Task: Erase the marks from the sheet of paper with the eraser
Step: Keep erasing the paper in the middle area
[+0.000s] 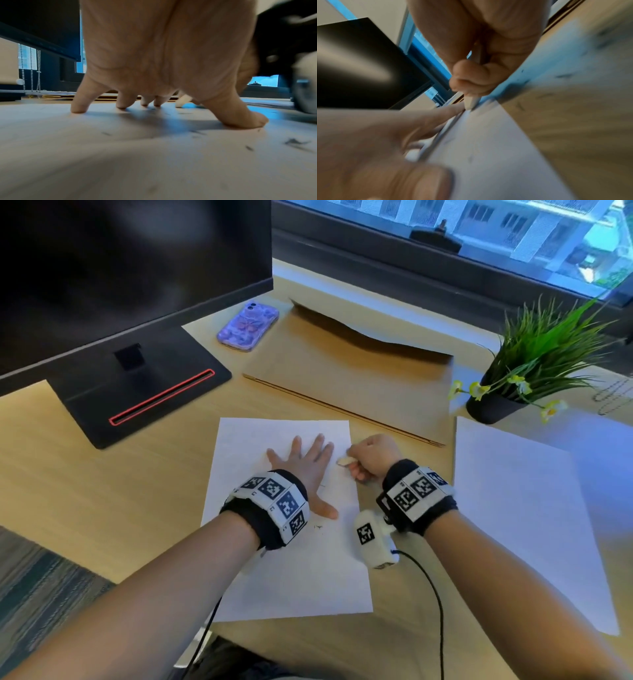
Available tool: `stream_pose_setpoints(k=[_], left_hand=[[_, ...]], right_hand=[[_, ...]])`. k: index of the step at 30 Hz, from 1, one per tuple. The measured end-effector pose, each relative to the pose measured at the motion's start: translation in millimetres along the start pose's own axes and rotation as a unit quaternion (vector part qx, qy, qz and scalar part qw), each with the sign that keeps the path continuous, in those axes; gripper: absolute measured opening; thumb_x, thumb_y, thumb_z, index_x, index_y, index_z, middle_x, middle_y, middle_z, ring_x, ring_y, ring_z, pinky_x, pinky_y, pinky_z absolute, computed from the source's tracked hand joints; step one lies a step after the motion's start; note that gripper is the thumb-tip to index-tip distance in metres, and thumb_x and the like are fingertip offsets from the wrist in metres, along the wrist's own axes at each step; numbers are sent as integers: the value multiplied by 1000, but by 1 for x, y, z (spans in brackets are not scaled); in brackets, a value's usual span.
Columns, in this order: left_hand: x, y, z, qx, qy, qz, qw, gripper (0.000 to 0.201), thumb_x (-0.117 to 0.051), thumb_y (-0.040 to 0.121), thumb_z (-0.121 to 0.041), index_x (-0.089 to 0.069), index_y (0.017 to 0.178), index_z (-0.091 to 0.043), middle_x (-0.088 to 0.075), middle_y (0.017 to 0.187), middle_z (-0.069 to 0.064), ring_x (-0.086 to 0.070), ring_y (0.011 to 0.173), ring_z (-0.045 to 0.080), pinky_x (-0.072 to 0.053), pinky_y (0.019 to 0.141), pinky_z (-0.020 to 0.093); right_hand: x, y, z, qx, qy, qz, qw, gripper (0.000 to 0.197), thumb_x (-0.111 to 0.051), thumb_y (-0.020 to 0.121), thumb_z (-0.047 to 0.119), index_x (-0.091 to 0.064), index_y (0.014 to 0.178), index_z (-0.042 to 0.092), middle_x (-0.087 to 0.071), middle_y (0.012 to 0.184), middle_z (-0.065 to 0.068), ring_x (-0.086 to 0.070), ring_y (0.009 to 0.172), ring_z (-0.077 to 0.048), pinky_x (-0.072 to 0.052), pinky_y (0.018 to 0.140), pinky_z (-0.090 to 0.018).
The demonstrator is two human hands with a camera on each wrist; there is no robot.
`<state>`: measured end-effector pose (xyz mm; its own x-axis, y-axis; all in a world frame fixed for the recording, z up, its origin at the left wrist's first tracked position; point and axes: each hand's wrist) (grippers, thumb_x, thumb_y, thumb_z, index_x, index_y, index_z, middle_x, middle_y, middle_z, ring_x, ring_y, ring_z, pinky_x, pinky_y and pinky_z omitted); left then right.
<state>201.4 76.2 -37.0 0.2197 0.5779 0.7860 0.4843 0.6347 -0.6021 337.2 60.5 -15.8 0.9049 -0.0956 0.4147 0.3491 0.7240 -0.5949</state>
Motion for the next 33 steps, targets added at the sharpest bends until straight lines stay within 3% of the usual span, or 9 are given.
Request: stream_pose_setpoints(k=[6,12,14,16,20,25,27,33], left_hand=[[1,-1,-3,8,5,3,1000,124,-68,71,-62,21,147,-19,27,154,-4,16,143,34,-11,107,69],[1,0,-4,11,8,14,1000,125,-69,71,-61,21,147,-20,28,154,-3,17,143,34,-11,107,69],[0,0,-4,12,7,16,1000,125,-69,71,-61,21,147,-21,28,154,-3,17,143,34,-10,107,69],[1,0,-4,12,7,16,1000,126,-69,71,-61,22,147,-21,28,154,-3,17,143,34,-10,107,69],[2,-1,-5,14,13,18,1000,127,-69,70,-61,23,146,-19,29,154,-3,18,142,35,-10,106,69],[1,0,-5,16,9,18,1000,125,-69,71,-61,22,147,-20,28,154,-3,18,143,34,-10,106,70],[1,0,-5,15,8,19,1000,126,-69,71,-61,22,147,-21,28,154,-3,18,143,34,-10,107,70],[1,0,-4,12,12,22,1000,127,-69,70,-62,23,146,-20,29,153,-3,19,142,34,-10,106,70]], right_hand=[[1,-36,-25,-21,-99,148,984,12,-56,93,12,-58,84,5,-59,61,-7,-52,44,-11,-43,42,-18],[1,-1,3,-32,-17,31,999,18,-54,94,13,-54,78,5,-55,56,-8,-50,44,-16,-45,48,-26],[-2,-1,3,-23,-5,6,1000,14,-54,94,13,-54,82,6,-55,58,-8,-50,43,-15,-44,44,-25],[-3,-17,-6,-6,-40,17,999,12,-54,94,13,-55,86,6,-56,60,-8,-50,44,-15,-43,42,-24],[-4,-44,-24,-20,-53,111,992,7,-53,93,6,-55,89,1,-54,61,-9,-49,38,-9,-42,38,-18],[-5,-15,-3,19,-61,-14,998,12,-54,95,17,-56,94,6,-60,63,-7,-54,46,-12,-45,39,-19],[-5,-9,0,22,-41,-31,998,11,-53,95,17,-54,92,7,-59,63,-7,-54,47,-13,-47,41,-21],[-3,-36,-26,-11,-94,94,991,11,-55,93,11,-57,84,5,-57,61,-8,-51,45,-12,-42,41,-20]])
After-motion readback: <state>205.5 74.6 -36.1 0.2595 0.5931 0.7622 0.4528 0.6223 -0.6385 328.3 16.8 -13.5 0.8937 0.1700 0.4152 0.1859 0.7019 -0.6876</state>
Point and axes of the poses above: each hand's wrist, its own y-axis towards the middle knuckle, its own x-axis out of the back of the hand, z = x × y
